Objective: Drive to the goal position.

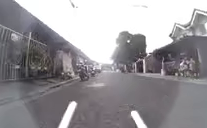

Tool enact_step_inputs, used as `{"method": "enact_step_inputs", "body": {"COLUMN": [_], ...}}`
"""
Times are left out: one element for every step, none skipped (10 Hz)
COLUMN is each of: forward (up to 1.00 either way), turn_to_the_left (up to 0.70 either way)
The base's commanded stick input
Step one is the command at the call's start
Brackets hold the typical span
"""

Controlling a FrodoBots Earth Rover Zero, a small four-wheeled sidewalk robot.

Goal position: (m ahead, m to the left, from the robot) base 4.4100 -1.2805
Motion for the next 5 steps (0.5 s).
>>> {"method": "enact_step_inputs", "body": {"forward": [0.65,0.60,0.55,0.50,0.38], "turn_to_the_left": [0.00,0.00,0.00,0.00,0.00]}}
